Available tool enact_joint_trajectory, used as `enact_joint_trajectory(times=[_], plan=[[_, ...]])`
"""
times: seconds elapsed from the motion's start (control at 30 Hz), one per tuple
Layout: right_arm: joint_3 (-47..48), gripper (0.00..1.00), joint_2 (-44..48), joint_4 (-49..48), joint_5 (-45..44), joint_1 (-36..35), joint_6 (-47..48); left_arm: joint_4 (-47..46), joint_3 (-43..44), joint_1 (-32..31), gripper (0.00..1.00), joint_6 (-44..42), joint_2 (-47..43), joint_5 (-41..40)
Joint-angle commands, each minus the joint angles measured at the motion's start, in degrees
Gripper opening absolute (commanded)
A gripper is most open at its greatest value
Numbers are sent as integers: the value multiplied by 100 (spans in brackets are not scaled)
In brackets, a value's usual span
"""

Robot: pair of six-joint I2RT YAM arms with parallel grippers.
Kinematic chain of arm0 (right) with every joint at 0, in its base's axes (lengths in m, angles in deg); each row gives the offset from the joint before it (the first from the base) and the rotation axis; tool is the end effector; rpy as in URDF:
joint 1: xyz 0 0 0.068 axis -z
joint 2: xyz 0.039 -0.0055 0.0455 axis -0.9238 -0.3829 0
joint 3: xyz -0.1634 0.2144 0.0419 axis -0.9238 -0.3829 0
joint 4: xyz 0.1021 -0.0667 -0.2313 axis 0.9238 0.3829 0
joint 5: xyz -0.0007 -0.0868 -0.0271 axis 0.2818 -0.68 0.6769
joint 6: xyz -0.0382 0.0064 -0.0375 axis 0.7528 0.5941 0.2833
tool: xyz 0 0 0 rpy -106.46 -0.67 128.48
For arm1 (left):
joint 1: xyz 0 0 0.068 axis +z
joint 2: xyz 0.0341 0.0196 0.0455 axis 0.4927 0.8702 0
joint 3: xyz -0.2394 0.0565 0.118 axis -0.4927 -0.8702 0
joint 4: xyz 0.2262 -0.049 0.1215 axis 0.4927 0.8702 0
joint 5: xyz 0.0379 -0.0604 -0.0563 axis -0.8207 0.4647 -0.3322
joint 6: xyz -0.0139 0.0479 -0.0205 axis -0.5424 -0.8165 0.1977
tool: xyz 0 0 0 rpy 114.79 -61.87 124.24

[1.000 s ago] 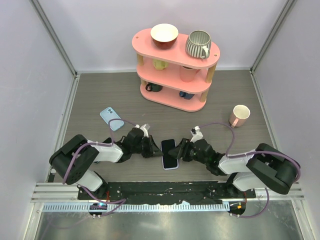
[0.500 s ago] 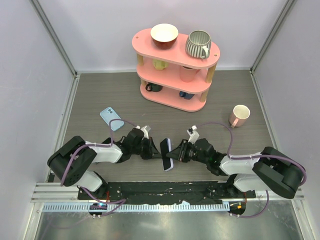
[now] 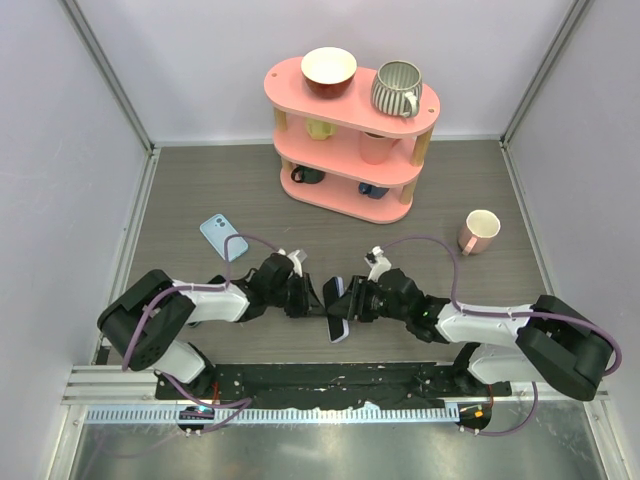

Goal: Put the phone into the phone case

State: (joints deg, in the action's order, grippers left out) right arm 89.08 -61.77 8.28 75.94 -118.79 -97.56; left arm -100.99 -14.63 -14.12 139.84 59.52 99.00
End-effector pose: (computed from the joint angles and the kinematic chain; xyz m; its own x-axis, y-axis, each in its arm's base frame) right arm 0.1368 0.1792 0.1517 -0.8555 0.1778 -0.4864 -0.2921 0.6098 0.7368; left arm 0.1768 -0.1863 0.1234 -0.9696 -0.1431 -0.1986 0.0517 0.6731 -0.7377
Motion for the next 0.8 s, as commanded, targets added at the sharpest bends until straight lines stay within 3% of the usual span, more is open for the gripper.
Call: enact_joint_trajectory(times=[0.0,0.07,0.13,0.27,0.37,0.4,0.5,0.63,0.7,0.77], plan=[[233,52,-4,293,-102,-37,213,6,239,-75,13,-99,33,87],[250,52,32,285,-102,-37,248,76,274,-75,13,-134,34,61],[259,45,23,285,-76,-37,292,103,292,-75,13,-143,33,52],[303,13,31,425,-146,-28,459,138,319,-75,13,-160,7,52],[268,1,241,487,-129,-37,643,567,502,-22,16,-414,-229,-71],[259,1,330,539,-111,-37,713,1004,686,91,18,-502,-343,-106],[276,1,856,662,-41,-28,1029,1978,1107,468,29,-889,-1063,-159],[215,1,1735,672,266,-28,1451,3098,1732,1040,64,-1442,-2144,-125],[189,1,2130,487,852,-19,1715,3433,2066,1234,78,-1871,-2628,313],[232,1,2333,374,1276,-19,1856,3669,2391,1270,84,-2233,-2839,823]])
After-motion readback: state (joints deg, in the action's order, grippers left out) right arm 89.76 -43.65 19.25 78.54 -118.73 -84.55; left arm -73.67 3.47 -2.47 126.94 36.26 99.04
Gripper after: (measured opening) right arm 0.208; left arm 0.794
